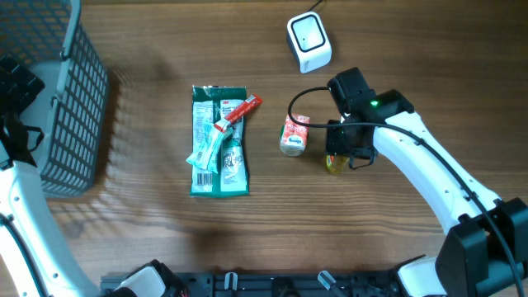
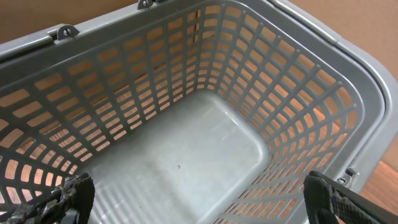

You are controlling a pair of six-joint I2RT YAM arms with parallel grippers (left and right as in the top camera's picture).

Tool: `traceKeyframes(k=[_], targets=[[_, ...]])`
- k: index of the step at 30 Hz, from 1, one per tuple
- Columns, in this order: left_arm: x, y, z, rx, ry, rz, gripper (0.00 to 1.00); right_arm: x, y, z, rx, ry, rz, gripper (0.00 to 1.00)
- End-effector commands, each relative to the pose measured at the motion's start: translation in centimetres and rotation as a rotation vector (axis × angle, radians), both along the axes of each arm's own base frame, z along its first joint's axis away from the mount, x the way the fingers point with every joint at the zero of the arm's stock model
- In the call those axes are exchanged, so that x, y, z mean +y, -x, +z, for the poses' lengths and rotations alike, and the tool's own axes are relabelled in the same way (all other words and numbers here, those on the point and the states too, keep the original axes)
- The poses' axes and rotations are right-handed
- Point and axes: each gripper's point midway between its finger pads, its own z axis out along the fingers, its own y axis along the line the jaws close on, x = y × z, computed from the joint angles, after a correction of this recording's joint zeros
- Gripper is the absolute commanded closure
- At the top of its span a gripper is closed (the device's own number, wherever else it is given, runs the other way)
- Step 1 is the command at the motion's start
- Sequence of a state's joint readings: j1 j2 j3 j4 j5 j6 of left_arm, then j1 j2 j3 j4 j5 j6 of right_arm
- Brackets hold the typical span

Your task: Scan the item barcode

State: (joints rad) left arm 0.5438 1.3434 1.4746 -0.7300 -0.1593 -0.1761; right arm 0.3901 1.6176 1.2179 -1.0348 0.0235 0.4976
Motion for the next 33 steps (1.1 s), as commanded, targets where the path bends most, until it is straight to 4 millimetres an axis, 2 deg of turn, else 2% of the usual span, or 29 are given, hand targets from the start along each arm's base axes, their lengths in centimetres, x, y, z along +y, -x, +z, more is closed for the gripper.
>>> traceKeyframes(k=[1,3,8,12,15,16,18,26,33], targets=[[0.1,0.0,0.4,0.001,-0.014,-0.010,0.00,-0.4,-0.8,1.2,-0.028,-0.005,-0.014,0.64],[0.1,0.0,0.4,0.001,-0.014,-0.010,0.00,-0.4,-1.2,2.4,-0.054,-0.032,0.003,0.67],[0.1,0.0,0.4,0.000,-0.014,-0.011,0.00,-0.1,-1.2,6.2,-0.104,-0.185,0.050,0.70],[0.1,0.0,0.3,0.001,-0.014,-0.010,0.00,-0.1,-0.6,8.8,-0.138,-0.338,0.079,0.85],[0.1,0.0,0.4,0.001,-0.014,-0.010,0.00,0.7,0.0,11.6,-0.185,-0.520,0.143,0.85],[0.1,0.0,0.4,0.001,-0.014,-0.010,0.00,0.9,0.3,13.3,-0.214,-0.617,0.151,0.85],[0.1,0.0,0.3,0.001,-0.014,-0.011,0.00,1.2,0.6,14.4,-0.230,-0.685,0.152,0.85],[0.1,0.0,0.4,0.001,-0.014,-0.010,0.00,2.9,1.4,16.3,-0.219,-0.836,0.197,0.87],[0.1,0.0,0.4,0.001,-0.014,-0.010,0.00,3.7,2.0,17.1,-0.207,-0.902,0.220,0.95]])
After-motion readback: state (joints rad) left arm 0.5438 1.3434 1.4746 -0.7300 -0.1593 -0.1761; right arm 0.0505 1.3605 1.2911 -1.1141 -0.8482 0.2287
